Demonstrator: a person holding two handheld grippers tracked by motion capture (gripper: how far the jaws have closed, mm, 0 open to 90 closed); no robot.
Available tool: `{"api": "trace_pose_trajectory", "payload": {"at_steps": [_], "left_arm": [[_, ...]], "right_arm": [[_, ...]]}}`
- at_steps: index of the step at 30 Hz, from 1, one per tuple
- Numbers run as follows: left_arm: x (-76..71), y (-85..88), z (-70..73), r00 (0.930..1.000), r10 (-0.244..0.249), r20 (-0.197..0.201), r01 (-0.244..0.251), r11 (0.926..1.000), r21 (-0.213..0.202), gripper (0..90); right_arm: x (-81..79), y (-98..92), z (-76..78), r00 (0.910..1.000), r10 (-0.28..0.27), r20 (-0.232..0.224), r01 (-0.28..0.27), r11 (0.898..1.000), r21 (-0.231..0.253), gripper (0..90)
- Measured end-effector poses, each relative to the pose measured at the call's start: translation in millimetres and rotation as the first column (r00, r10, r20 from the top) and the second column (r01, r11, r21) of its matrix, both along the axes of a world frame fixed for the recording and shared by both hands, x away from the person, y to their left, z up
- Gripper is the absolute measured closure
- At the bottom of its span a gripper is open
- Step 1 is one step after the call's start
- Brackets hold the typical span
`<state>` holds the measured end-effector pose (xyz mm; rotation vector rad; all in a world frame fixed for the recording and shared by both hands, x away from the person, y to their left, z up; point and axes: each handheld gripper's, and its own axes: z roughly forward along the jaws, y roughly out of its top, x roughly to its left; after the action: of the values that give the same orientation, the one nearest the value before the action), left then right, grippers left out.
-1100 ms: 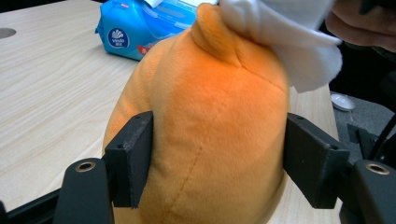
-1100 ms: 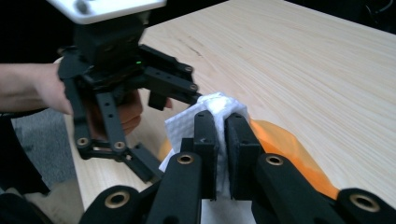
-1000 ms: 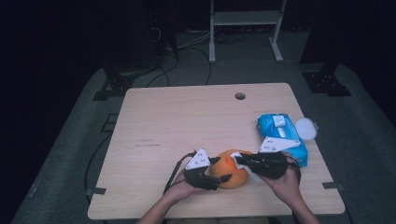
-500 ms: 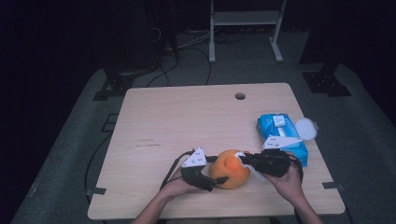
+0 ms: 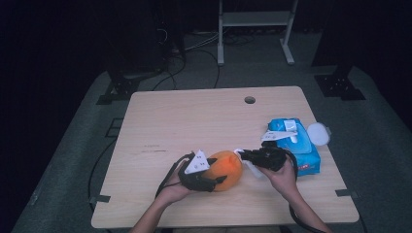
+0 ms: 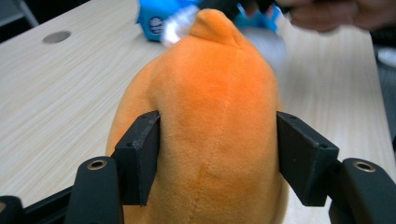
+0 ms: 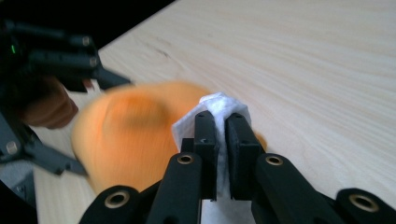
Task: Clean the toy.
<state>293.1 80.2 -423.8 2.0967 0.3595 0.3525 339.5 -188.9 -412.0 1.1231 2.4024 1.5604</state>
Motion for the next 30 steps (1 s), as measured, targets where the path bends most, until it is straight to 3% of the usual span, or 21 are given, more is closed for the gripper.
{"api": "trace_pose_trajectory", "payload": {"at_steps": [3, 5, 7, 9, 10, 12, 15, 17, 19, 23, 24, 26, 30], "left_arm": [[-13.1, -8.3, -0.8, 0.999, -0.044, 0.0, 0.044, 0.9988, 0.023, 34.6], [-20.3, -10.6, 1.2, 0.9958, -0.085, -0.035, 0.086, 0.9962, 0.018, 34.7], [-24.7, -9.7, 5.1, 0.9874, -0.132, -0.088, 0.134, 0.9906, 0.025, 31.0], [-24.9, -4.2, 12.0, 0.9696, -0.193, -0.15, 0.193, 0.981, -0.015, 28.1], [-23.8, -1.5, 16.5, 0.9652, -0.208, -0.158, 0.206, 0.978, -0.033, 27.3], [-19.2, 1.0, 24.9, 0.9731, -0.189, -0.133, 0.184, 0.9819, -0.046, 23.7], [-7.8, -0.3, 31.2, 0.9731, -0.179, -0.144, 0.171, 0.9829, -0.068, 20.1], [0.9, -5.9, 30.6, 0.9722, -0.184, -0.145, 0.178, 0.9826, -0.052, 19.3], [7.0, -12.3, 25.6, 0.967, -0.196, -0.163, 0.193, 0.9805, -0.037, 18.0], [8.4, -24.5, 6.1, 0.964, -0.207, -0.167, 0.215, 0.9762, 0.029, 18.3], [8.0, -26.3, -1.0, 0.9627, -0.209, -0.171, 0.218, 0.9754, 0.032, 20.7], [9.1, -27.3, -9.4, 0.9603, -0.181, -0.212, 0.189, 0.9818, 0.017, 31.2], [3.5, -26.9, -4.8, 0.9743, -0.129, -0.185, 0.136, 0.9903, 0.028, 45.5]], "right_arm": [[-10.1, -1.7, 7.2, 0.9995, 0.03, 0.006, -0.03, 1.0, 0.009, 83.0], [-19.0, 2.6, 6.5, 0.9978, 0.065, 0.01, -0.065, 0.997, -0.032, 82.9], [-26.8, 4.3, 1.1, 0.9954, 0.096, -0.011, -0.096, 0.994, -0.047, 82.9], [-35.1, 1.2, -2.2, 0.9913, 0.129, -0.027, -0.13, 0.991, -0.041, 82.8], [-39.7, -0.8, -3.2, 0.9893, 0.142, -0.03, -0.144, 0.989, -0.045, 82.8], [-48.2, -3.9, -5.4, 0.986, 0.164, -0.031, -0.166, 0.985, -0.053, 82.7], [-56.5, -7.4, -8.7, 0.9812, 0.19, -0.035, -0.191, 0.98, -0.052, 82.6], [-59.8, -8.5, -9.1, 0.9784, 0.204, -0.03, -0.206, 0.977, -0.058, 82.4], [-61.3, -10.1, -9.2, 0.977, 0.211, -0.029, -0.213, 0.976, -0.051, 81.9], [-63.0, -22.5, -9.1, 0.9781, 0.206, -0.031, -0.207, 0.978, -0.021, 81.3], [-62.9, -26.3, -9.3, 0.979, 0.201, -0.033, -0.202, 0.979, -0.014, 81.2], [-63.2, -37.6, -11.8, 0.9835, 0.176, -0.045, -0.176, 0.984, -0.01, 80.9], [-66.5, -49.0, -18.0, 0.9864, 0.152, -0.062, -0.152, 0.988, 0.004, 80.4]]}}
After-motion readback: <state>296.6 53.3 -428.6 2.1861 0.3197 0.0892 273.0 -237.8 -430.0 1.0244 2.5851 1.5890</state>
